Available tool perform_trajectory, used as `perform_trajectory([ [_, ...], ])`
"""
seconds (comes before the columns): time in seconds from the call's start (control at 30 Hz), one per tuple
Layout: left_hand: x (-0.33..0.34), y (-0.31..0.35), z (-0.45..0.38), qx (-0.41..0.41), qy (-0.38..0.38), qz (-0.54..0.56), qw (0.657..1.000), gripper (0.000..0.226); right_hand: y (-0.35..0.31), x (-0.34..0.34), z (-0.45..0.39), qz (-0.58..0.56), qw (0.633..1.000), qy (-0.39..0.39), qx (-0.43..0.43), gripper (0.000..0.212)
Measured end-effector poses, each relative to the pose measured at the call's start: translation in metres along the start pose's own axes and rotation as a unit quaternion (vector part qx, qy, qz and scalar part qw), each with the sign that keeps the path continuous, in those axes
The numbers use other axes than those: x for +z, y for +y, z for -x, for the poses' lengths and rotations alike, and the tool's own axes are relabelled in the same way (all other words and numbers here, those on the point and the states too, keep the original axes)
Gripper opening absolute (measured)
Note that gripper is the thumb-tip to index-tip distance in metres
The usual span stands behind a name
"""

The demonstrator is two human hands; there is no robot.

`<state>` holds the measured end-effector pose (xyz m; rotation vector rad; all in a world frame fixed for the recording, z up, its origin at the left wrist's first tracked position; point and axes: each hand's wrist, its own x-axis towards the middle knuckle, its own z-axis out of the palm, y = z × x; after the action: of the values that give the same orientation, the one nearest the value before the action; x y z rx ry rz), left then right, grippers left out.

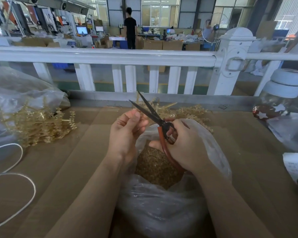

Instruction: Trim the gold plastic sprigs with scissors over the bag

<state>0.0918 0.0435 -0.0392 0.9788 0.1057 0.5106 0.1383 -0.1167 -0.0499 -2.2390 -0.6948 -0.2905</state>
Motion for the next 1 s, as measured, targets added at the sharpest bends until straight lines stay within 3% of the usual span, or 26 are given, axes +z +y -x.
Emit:
perform_trajectory([
  [0.3,0.0016,0.0034,0.0019,0.013,-0.015,0.048,0.999,0.010,0.0046,-0.0009,0.0005,0.108,0.993,0.016,-0.053,0.072],
  [0.5,0.0038,0.0051,0.0046,0.000,0.003,0.027,1.000,0.020,0.0042,-0.0003,0.0007,0.120,0.991,0.031,-0.056,0.074],
  [1.0,0.0043,0.0052,0.0044,-0.007,0.016,0.026,1.000,0.017,0.0030,-0.0024,0.0029,0.162,0.982,0.079,-0.056,0.065],
])
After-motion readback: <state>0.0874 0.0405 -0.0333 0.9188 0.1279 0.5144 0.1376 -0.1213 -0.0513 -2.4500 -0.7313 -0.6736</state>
